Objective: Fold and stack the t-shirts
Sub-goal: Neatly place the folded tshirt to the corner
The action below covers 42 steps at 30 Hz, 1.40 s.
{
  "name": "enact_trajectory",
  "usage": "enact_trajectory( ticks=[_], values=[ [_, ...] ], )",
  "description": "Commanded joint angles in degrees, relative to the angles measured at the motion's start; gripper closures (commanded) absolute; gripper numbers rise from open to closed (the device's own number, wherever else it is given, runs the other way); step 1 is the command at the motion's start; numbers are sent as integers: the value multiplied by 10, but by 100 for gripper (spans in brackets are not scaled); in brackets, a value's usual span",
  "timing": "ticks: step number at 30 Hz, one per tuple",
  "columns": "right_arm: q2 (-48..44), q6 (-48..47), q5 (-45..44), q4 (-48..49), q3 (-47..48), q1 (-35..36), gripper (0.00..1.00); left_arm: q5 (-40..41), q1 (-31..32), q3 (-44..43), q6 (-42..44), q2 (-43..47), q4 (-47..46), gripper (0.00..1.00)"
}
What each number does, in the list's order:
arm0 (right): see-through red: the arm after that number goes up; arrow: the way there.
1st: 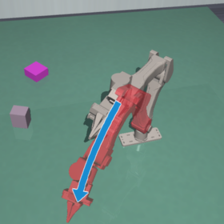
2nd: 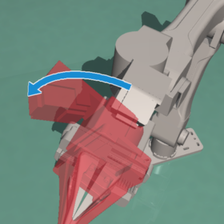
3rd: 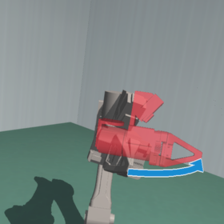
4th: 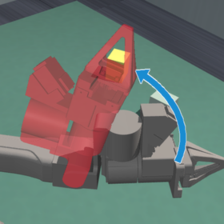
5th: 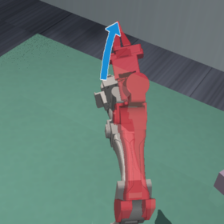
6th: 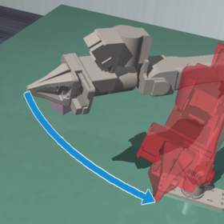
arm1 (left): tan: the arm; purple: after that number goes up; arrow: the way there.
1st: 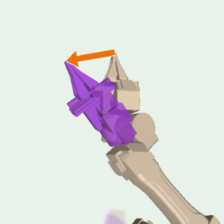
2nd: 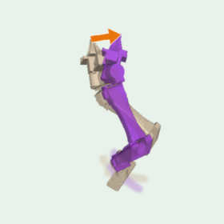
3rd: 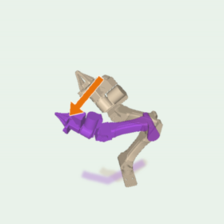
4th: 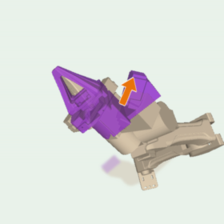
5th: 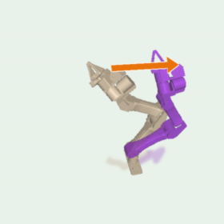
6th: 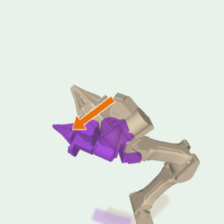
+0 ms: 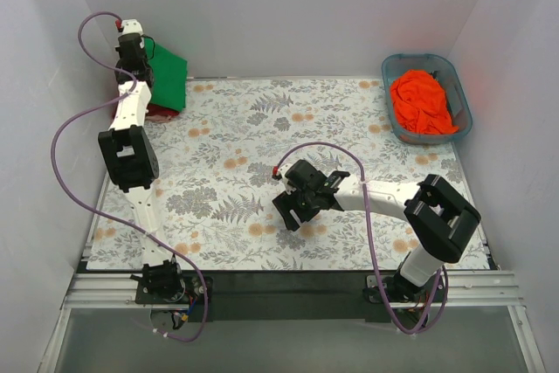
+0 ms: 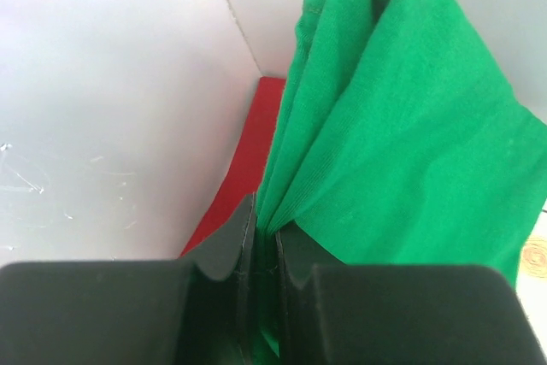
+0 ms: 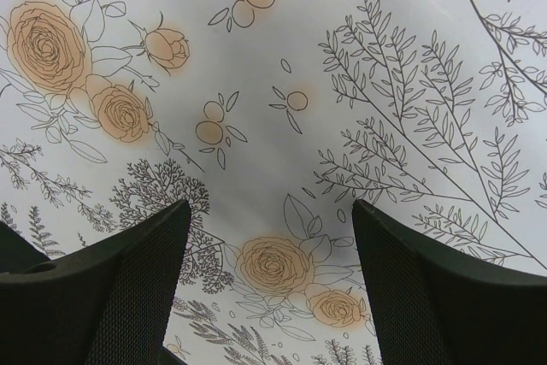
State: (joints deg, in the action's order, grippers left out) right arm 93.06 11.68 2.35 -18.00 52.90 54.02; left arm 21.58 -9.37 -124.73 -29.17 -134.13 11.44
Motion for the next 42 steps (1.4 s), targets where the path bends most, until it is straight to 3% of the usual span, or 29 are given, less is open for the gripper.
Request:
enact_trajectory(
  ticks=[1, 18, 20, 21, 22, 23, 24, 26, 28, 29, 33, 42],
  values=[
    [13, -5, 14, -12, 8, -1, 17, -2, -11, 22, 21, 56, -57, 100],
    [44, -13, 22, -22, 26, -1, 18, -1, -32, 63, 51, -38, -169, 100],
    [48, -13, 23, -23, 28, -1, 18, 1, -34, 68, 48, -45, -172, 96],
    [50, -15, 24, -23, 29, -1, 18, 5, -35, 72, 46, -47, -174, 90],
    [52, -16, 24, -24, 30, -3, 18, 7, -34, 72, 45, -49, -174, 90],
    [53, -16, 25, -24, 30, -2, 18, 11, -34, 75, 46, -51, -175, 81],
    [53, -16, 25, -24, 31, -3, 18, 16, -34, 74, 42, -51, -176, 80],
    [52, -15, 25, -23, 29, -2, 18, 28, -34, 75, 40, -50, -177, 68],
    [48, -14, 20, -23, 28, -2, 18, 35, -34, 76, 30, -43, -177, 53],
    [46, -12, 17, -23, 27, -2, 18, 38, -34, 76, 26, -39, -177, 41],
    [29, -4, -4, -24, 20, -6, 18, 47, -34, 95, 2, -10, -172, 22],
    [-63, 29, -133, -62, 17, -73, 16, -7, 0, 228, -164, 148, -128, 9]
  ],
)
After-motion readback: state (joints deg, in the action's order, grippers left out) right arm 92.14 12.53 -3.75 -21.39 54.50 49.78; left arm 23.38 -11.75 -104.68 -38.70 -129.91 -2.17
